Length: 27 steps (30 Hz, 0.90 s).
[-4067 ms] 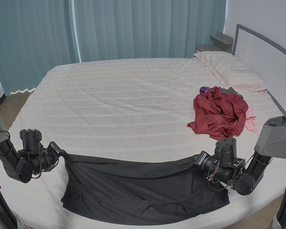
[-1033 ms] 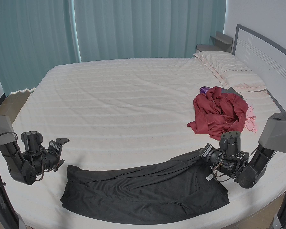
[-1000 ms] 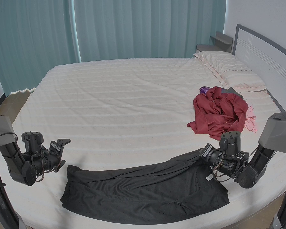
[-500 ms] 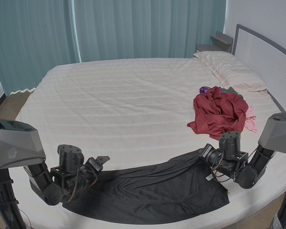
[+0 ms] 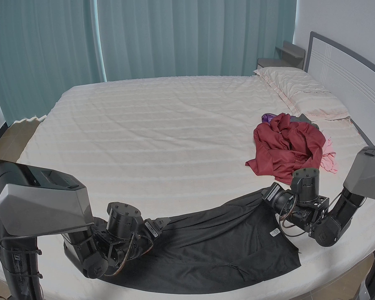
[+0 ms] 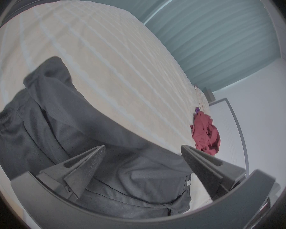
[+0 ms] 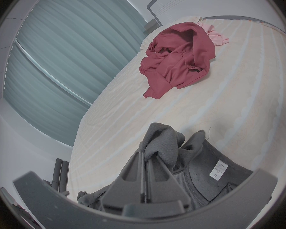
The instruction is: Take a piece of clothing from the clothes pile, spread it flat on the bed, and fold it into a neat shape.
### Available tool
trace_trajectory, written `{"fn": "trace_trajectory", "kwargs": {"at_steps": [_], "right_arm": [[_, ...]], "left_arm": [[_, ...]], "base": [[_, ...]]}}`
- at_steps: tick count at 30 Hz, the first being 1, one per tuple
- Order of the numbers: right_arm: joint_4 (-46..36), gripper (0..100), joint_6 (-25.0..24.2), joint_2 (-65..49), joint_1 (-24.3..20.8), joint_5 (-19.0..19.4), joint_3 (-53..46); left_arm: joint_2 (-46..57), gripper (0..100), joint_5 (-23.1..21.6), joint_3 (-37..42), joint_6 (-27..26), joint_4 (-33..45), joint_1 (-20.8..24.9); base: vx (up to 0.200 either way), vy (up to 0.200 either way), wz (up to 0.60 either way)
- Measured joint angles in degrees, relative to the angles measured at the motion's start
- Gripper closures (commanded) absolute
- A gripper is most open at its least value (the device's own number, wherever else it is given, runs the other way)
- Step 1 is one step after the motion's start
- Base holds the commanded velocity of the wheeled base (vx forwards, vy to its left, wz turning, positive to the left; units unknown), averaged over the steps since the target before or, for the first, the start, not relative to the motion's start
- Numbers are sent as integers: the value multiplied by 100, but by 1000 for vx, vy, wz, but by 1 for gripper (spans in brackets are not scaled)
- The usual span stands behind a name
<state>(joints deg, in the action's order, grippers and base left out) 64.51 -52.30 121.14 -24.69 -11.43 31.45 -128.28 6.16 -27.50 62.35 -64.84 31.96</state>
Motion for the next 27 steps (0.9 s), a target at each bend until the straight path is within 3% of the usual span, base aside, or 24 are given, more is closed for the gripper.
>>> {"fn": "trace_trajectory", "kwargs": {"at_steps": [8,27], "right_arm": [[9,100,0,-107,-59,-2,-30],[7,100,-41,-206,-50,0,-26]], "left_arm": [[-187,0,13,-193,11,0,83],[-494,0,818,-472,18,112,224]], "base": [[0,0,0],[0,0,0]]}}
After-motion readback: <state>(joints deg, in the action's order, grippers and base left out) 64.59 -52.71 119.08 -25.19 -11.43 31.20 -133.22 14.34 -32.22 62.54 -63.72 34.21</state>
